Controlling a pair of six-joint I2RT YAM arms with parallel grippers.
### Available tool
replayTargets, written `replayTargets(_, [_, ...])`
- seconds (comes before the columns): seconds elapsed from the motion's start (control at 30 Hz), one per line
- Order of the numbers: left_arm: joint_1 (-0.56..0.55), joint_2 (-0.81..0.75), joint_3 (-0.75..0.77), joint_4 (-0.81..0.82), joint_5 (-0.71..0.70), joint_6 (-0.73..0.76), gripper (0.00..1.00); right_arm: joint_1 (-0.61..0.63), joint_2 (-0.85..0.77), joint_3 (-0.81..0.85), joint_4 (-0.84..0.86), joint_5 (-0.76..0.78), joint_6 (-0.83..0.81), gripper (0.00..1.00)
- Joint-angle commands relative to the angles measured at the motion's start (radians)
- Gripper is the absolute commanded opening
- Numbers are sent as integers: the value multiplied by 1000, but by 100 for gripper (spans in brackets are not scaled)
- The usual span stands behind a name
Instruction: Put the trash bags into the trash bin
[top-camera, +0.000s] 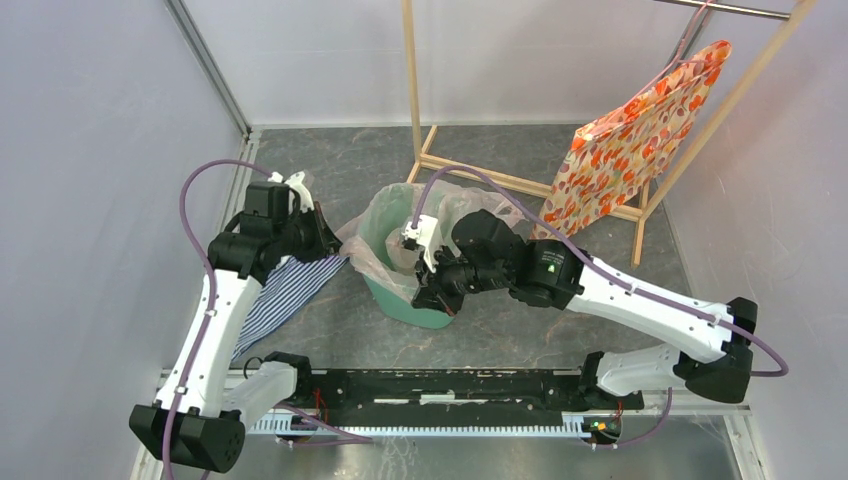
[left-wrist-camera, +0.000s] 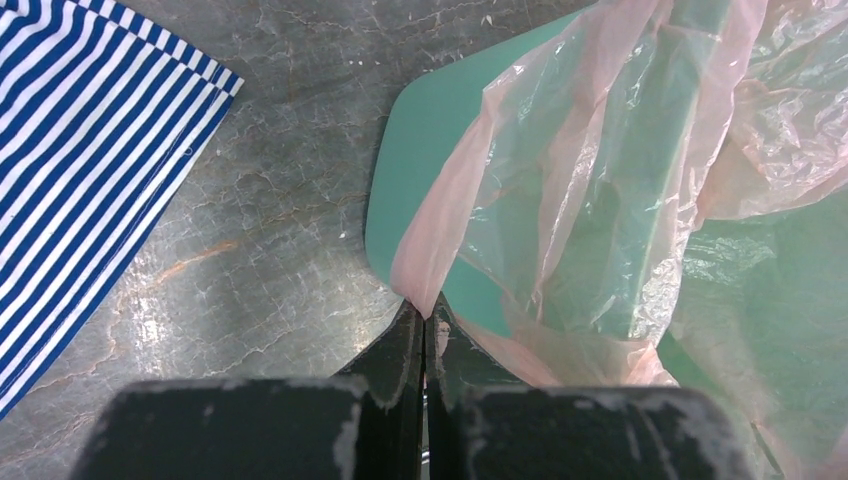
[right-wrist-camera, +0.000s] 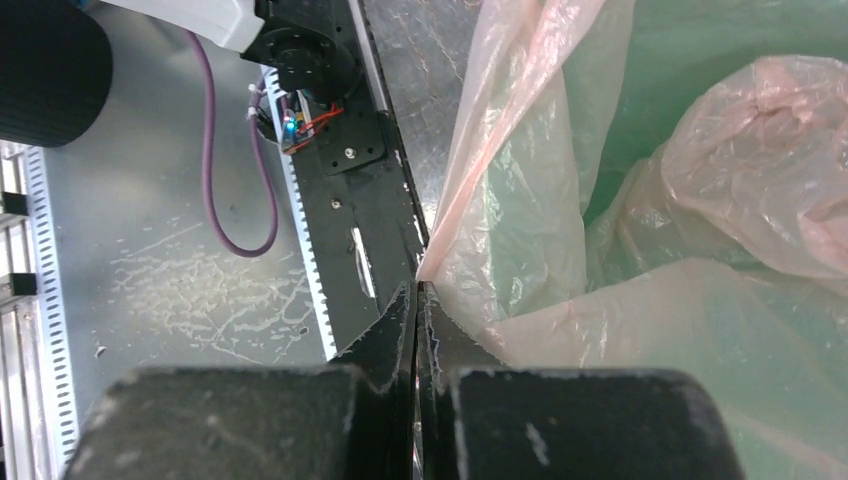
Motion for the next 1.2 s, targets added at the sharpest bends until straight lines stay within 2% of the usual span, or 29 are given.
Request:
replayTargets(0.0, [5,-38,-31,40,36,-36,2,25,-55,-30,31,71,20,0])
replayTargets(0.3, [6,-104,-75,83,-30,-89,2,56,-82,-111,6,252,30,0])
replayTargets(0.47, [5,-174,-97,150,-44,-108,2,67,-107,-170,48,323,50,0])
replayTargets(0.73, [5,-357,-261,308,-111,-196,6,69,-120,-197,59,393,66,0])
replayTargets(0.9, [6,-469,-393,467,-84,-260,8,71,-125,-200,63,388,75,0])
replayTargets(1.07, [6,-487,-458,519,-96,-249,2,71,-147,-148,10,426,82,0])
replayTargets(1.17, [5,-523,-504,568,-100,-257,2,71,-160,-115,-30,453,102,10])
